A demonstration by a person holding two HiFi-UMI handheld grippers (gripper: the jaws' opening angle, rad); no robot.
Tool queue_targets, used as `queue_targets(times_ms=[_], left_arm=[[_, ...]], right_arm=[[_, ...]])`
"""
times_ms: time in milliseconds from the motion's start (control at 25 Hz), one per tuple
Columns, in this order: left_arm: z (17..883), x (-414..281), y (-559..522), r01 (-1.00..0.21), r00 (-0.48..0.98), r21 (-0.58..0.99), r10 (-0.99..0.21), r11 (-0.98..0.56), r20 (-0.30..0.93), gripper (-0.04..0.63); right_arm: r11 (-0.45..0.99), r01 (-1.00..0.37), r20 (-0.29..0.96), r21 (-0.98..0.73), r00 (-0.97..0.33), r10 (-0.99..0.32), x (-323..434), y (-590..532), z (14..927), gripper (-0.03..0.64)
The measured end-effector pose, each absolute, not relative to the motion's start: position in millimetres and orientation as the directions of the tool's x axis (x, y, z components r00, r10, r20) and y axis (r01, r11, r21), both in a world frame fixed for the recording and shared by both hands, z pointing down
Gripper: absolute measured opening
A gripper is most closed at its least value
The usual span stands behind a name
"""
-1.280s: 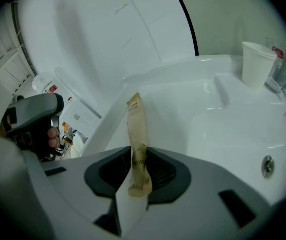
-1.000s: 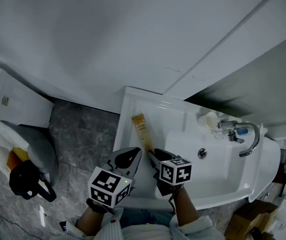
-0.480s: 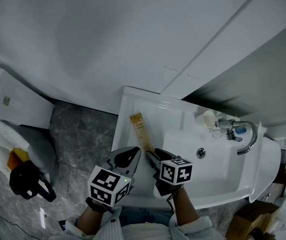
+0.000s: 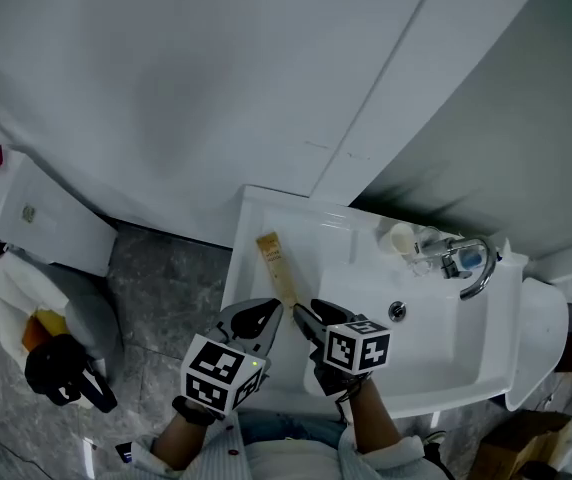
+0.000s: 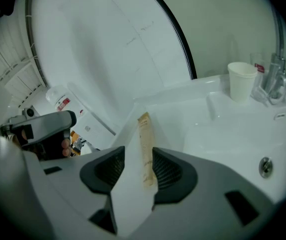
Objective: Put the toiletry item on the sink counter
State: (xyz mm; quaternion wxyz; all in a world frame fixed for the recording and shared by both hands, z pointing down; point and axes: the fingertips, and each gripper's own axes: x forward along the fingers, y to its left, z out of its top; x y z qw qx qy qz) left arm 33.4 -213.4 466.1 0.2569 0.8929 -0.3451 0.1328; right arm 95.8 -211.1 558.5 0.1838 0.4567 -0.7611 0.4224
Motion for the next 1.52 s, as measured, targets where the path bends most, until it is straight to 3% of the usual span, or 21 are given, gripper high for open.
queue_targets(times_ms=[360, 1160, 1520], left_arm=[[425.5, 31.8, -195.4, -0.708, 0.704, 0.298, -0.604, -0.640, 0.374, 0.018], [330.7, 101.4, -149.3, -0.595, 0.803, 0.230, -0.555, -0.770, 0.216, 0.018], [304.4, 120.9, -130.7, -0.545, 0.837, 0.188, -0.521, -0.817, 0.165, 0.018]], right_arm=[[0.339, -0.829, 0.532, -0.445, -0.549, -0.645, 94.4, -196.4, 482.7, 0.167], [0.479, -0.814, 0.235, -0.329, -0.561, -0.793, 137.4, -139.9, 329.6, 0.012], [0.478, -0.831, 0.225, -0.284, -0.542, -0.810, 158.2, -126.2, 320.0, 0.009]])
